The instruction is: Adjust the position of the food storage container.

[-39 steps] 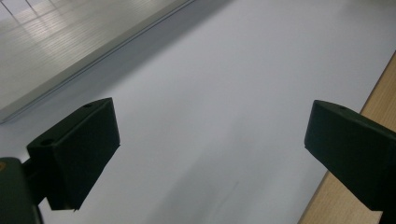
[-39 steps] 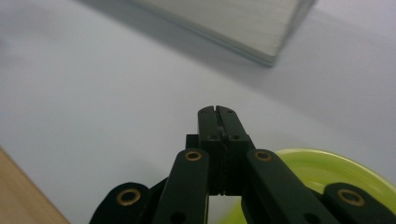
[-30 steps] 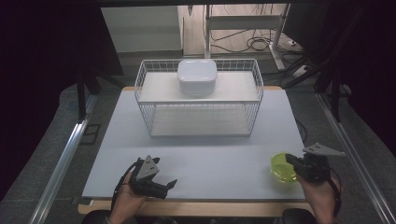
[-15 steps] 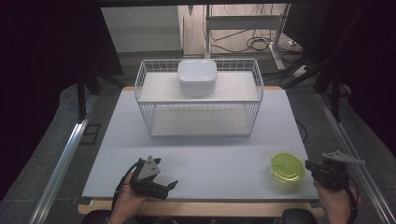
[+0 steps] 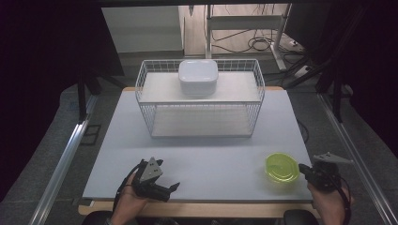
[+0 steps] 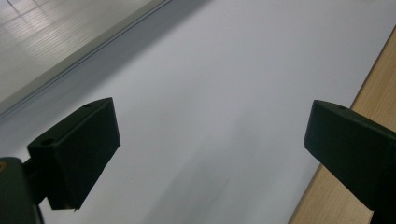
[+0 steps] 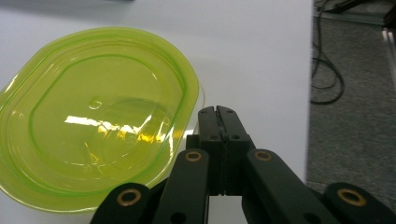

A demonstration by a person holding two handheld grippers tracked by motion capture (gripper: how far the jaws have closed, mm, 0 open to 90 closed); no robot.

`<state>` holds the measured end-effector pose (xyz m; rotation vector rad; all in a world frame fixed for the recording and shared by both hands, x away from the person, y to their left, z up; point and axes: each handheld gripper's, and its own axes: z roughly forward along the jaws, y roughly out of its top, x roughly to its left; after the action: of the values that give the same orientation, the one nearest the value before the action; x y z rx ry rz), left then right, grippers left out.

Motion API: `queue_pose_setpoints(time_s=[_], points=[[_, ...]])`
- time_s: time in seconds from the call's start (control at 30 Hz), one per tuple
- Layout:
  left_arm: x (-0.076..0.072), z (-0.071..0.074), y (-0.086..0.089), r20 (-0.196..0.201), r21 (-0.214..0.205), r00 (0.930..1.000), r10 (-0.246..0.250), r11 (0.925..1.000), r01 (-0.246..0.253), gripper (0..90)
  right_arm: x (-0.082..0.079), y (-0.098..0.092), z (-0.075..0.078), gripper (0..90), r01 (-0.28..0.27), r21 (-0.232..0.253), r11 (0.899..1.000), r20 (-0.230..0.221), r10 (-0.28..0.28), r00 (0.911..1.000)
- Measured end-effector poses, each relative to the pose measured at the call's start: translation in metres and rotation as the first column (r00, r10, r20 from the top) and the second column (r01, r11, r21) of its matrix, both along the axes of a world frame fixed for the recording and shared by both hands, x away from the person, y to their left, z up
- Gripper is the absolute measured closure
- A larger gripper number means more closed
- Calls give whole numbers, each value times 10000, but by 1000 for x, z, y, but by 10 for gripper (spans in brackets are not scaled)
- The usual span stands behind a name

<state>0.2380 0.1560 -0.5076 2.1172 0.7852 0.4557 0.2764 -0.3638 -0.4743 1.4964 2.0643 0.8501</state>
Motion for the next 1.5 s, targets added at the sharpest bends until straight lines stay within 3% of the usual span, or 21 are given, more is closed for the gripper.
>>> queue_pose_setpoints(time_s=[0.47, 0.73, 0.97, 1.5], points=[[0, 0, -1, -10, 29, 10000, -76, 10000, 76, 31, 6, 40, -8, 894, -1152, 304, 9929, -422, 1165, 9923], [0, -1, -2, -33, 50, 10000, -94, 9999, 94, 33, 9, 47, -18, 894, -1391, 371, 9896, -903, 1419, 9858], [0, -1, -3, -47, 83, 9999, -136, 9999, 137, 32, 13, 56, -22, 893, -1747, 627, 9826, -986, 1803, 9787], [3, -4, -1, -226, 91, 9997, -73, 9999, 75, 32, 31, 102, -29, 892, -2934, 1348, 9464, -1262, 3101, 9423]])
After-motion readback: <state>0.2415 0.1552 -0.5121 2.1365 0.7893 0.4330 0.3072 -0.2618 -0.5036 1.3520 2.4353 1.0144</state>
